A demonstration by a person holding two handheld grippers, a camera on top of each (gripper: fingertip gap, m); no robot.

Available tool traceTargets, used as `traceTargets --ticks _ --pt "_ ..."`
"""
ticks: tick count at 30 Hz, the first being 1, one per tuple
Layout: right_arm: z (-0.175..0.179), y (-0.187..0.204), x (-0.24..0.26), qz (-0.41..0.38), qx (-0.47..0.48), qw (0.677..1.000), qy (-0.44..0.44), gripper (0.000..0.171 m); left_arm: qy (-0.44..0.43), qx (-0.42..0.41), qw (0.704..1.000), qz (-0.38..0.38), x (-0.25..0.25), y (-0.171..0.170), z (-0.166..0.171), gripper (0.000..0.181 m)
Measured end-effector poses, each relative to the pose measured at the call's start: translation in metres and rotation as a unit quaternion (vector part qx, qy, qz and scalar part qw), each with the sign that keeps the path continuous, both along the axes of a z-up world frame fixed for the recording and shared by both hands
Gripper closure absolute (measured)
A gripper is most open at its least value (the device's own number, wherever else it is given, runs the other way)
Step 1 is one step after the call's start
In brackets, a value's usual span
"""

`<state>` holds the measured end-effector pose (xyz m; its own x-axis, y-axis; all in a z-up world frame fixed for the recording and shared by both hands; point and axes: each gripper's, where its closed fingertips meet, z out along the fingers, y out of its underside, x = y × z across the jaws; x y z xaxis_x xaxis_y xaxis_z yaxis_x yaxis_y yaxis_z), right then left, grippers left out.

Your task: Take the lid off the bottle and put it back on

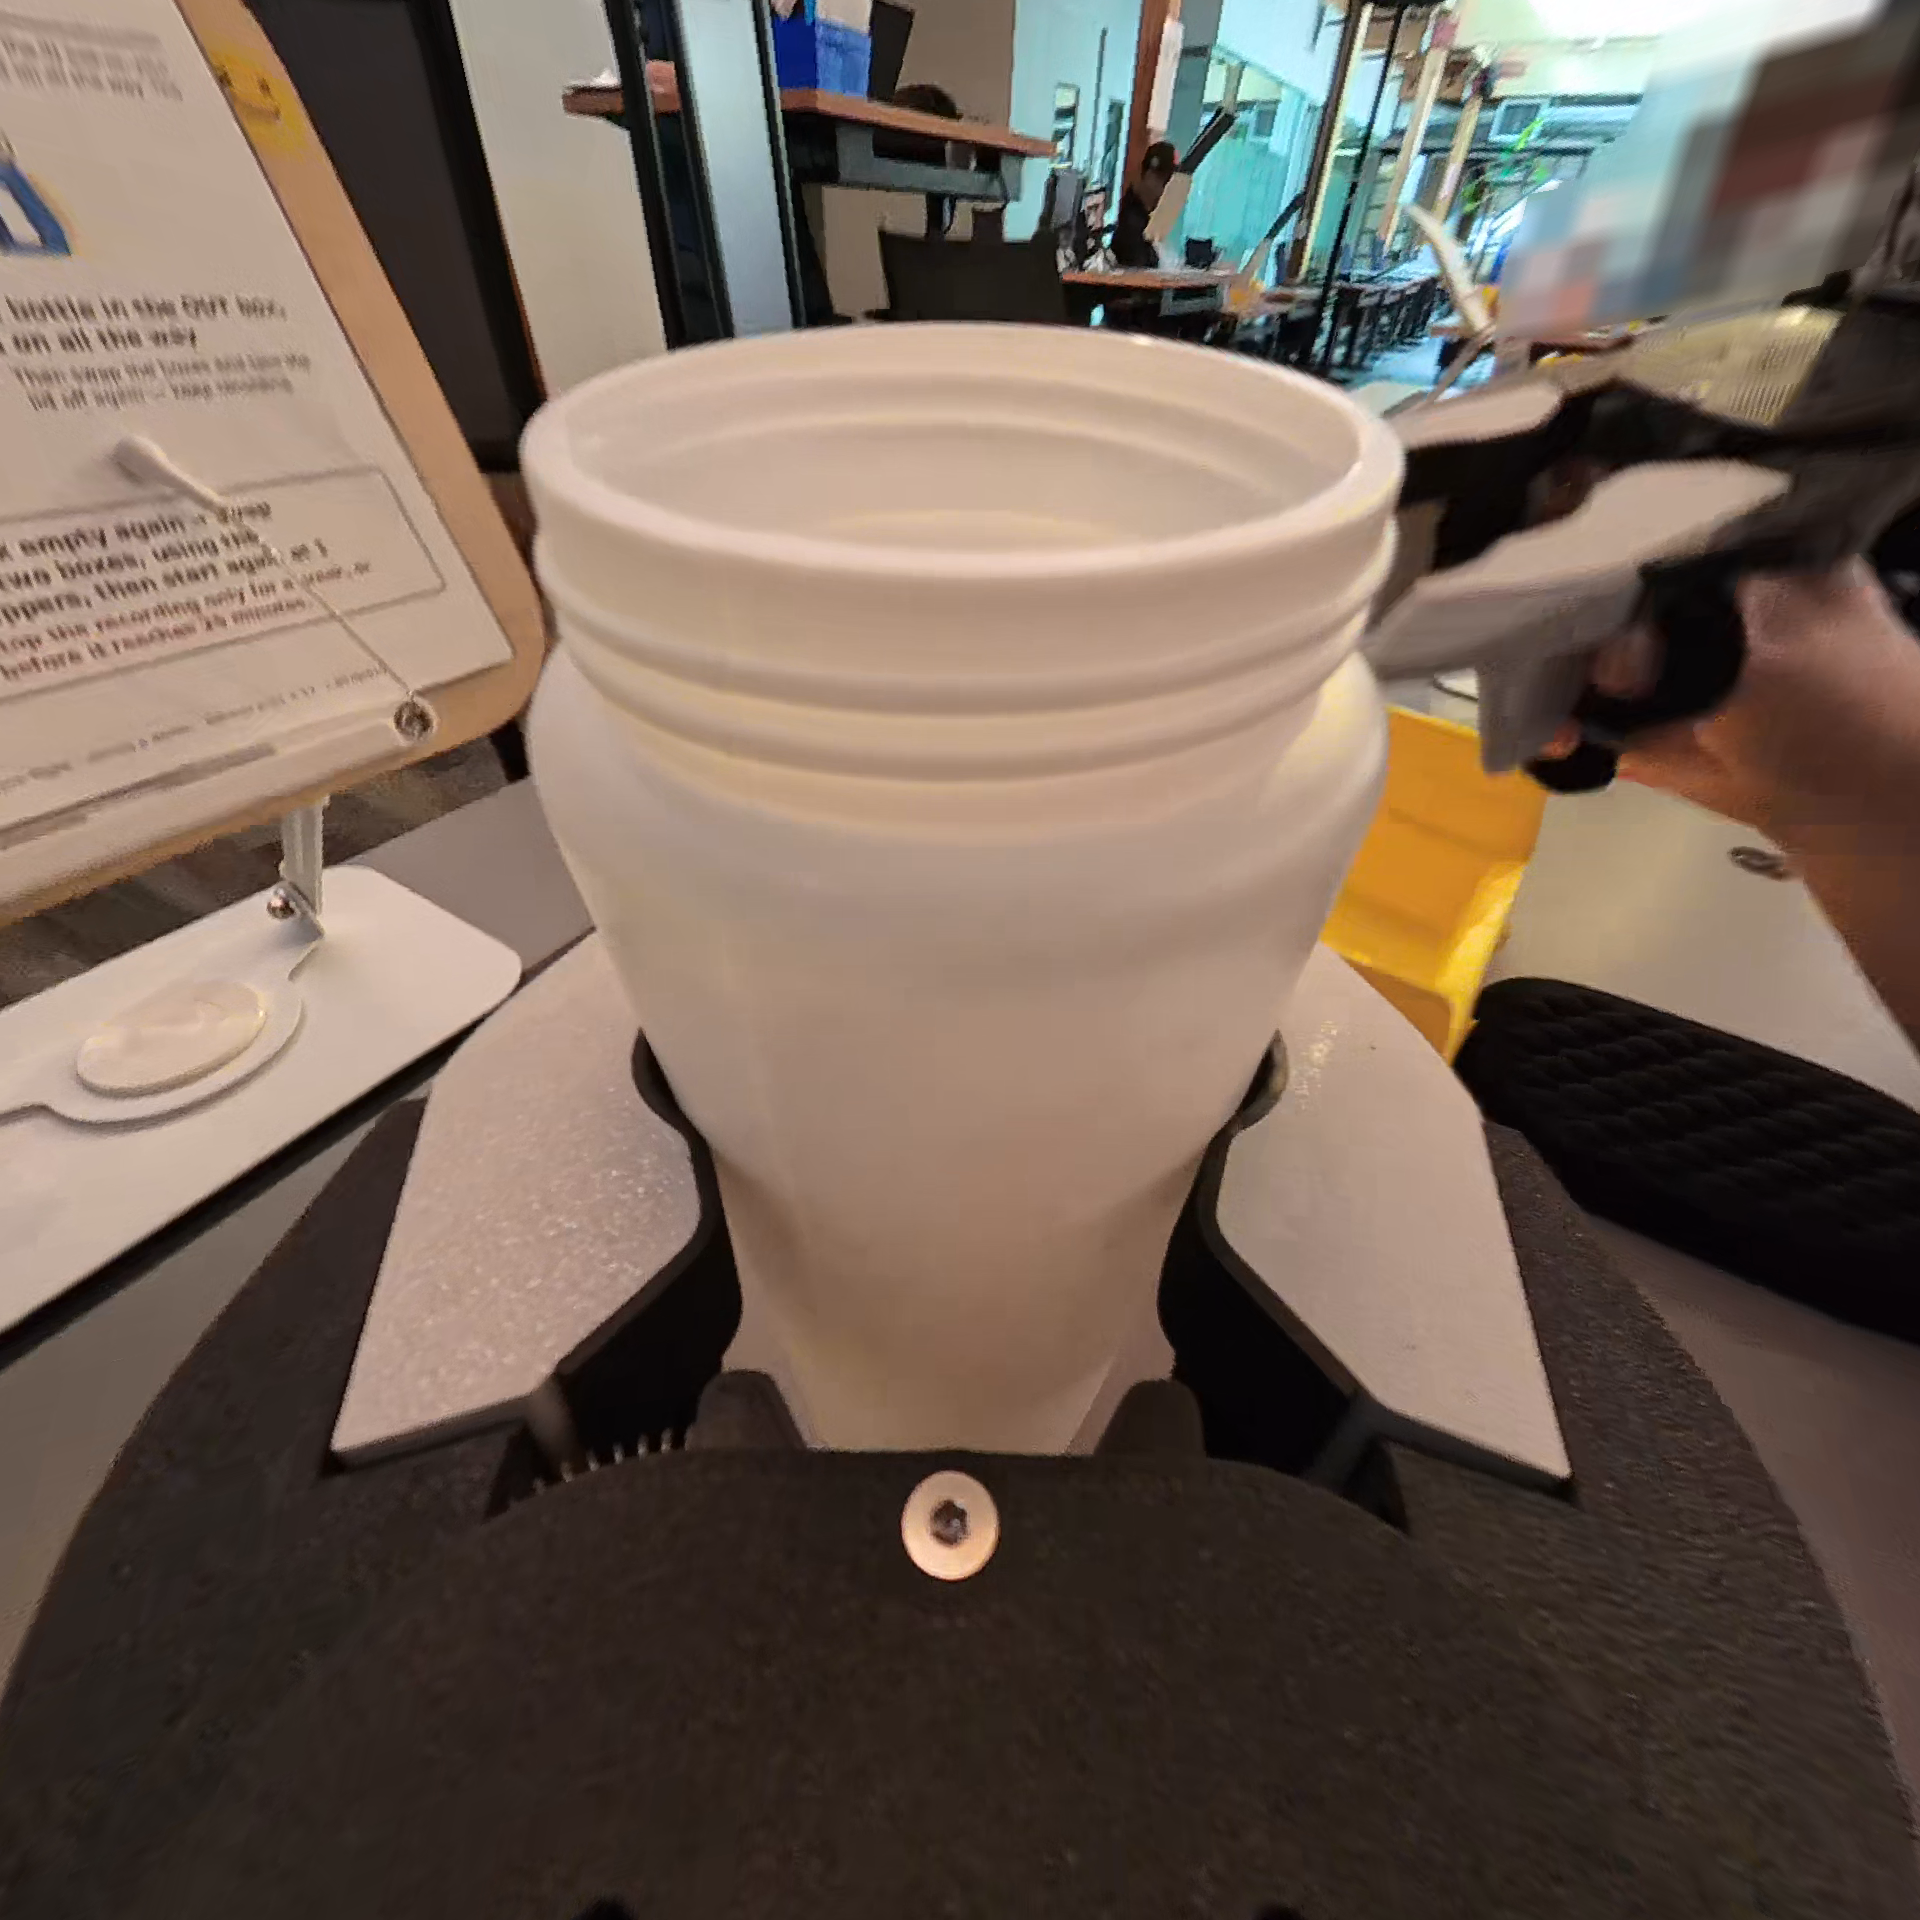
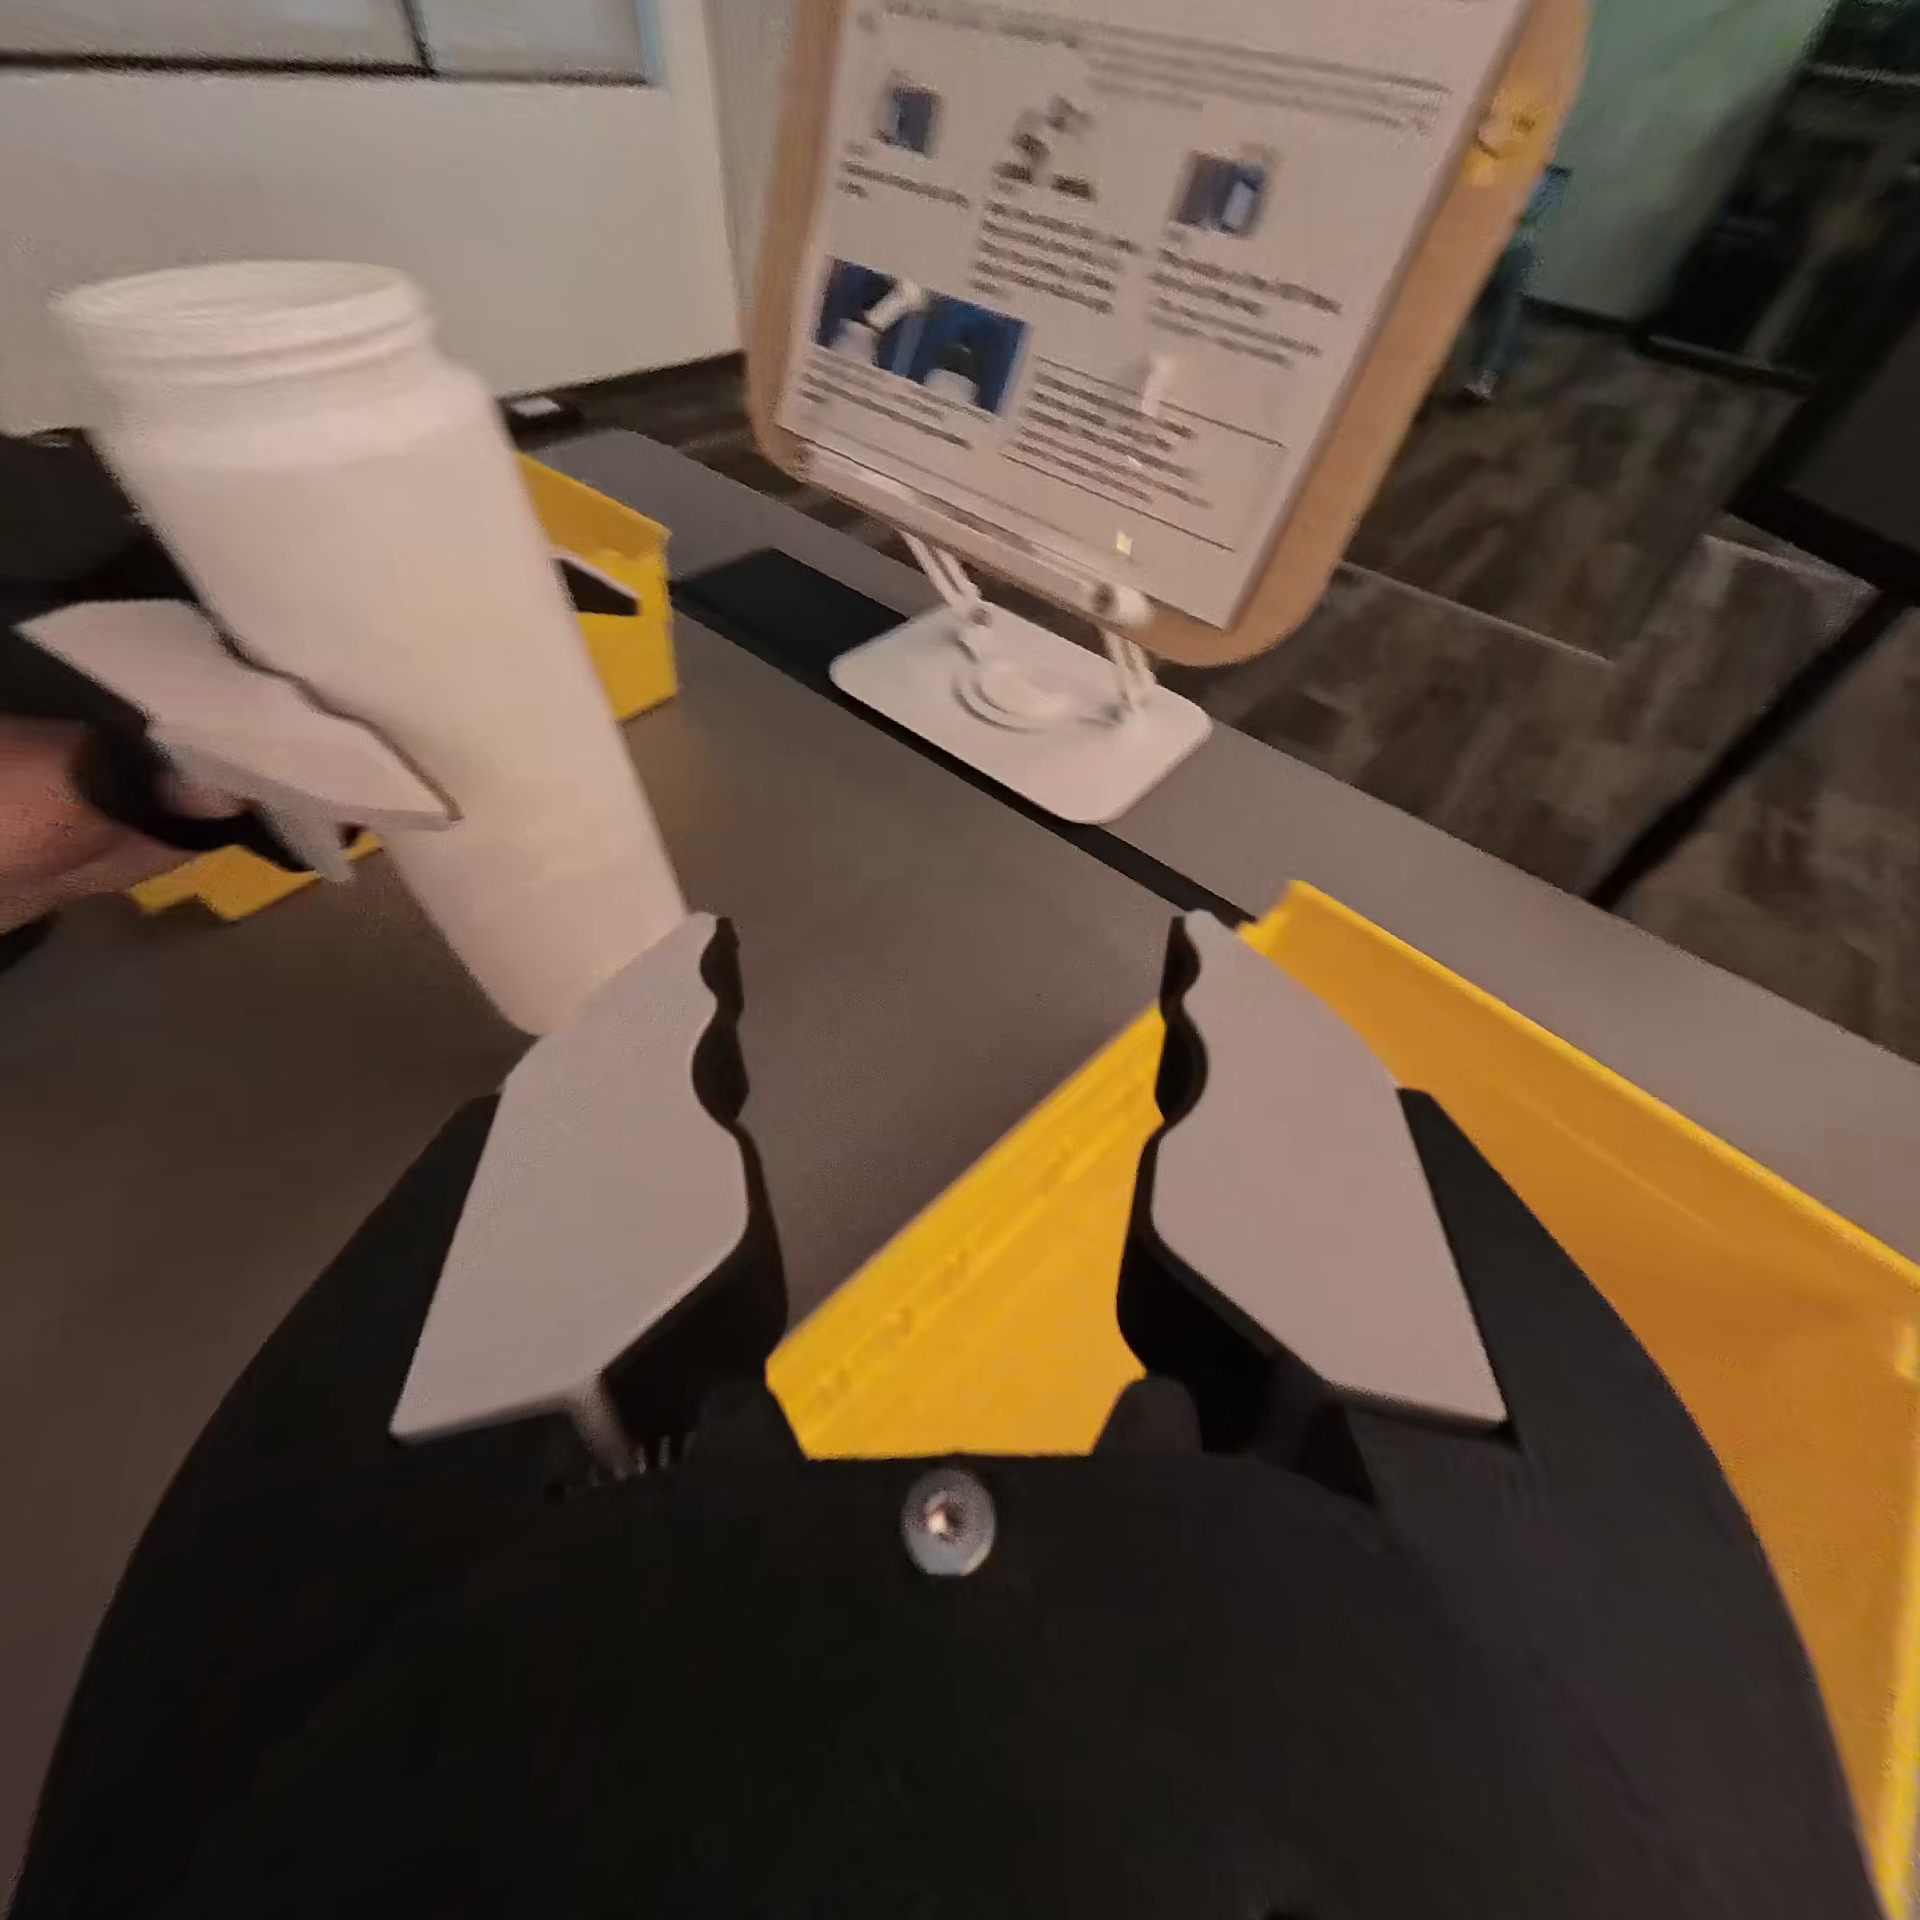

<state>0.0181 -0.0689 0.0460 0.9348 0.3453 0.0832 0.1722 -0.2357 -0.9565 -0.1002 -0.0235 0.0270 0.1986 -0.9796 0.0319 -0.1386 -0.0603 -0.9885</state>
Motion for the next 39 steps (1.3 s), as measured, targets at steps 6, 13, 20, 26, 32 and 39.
traceTargets --ticks 6,13,20,26,32,39 --pt "-0.013 -0.016 -0.094 0.186 0.016 0.982 0.005 0.082 -0.040 -0.032 0.996 -0.067 -0.018 -0.027 0.048 0.078" --pt "-0.022 -0.007 -0.157 0.293 -0.021 0.954 0.053 0.081 -0.042 -0.032 0.994 -0.095 -0.020 -0.039 0.055 0.078" --pt "-0.016 0.001 -0.173 0.321 -0.028 0.944 0.068 0.081 -0.043 -0.040 0.991 -0.119 -0.017 -0.048 0.054 0.078" --pt "-0.021 0.002 -0.181 0.335 -0.040 0.939 0.065 0.086 -0.027 -0.030 0.989 -0.143 -0.015 -0.058 0.050 0.078" --pt "-0.015 -0.003 -0.184 0.320 0.001 0.945 0.071 0.087 -0.020 -0.010 0.986 -0.168 -0.017 -0.069 0.053 0.072" --pt "0.020 -0.001 -0.142 0.241 0.006 0.966 0.091 0.086 -0.034 0.010 0.987 -0.157 -0.035 -0.069 0.076 0.062"
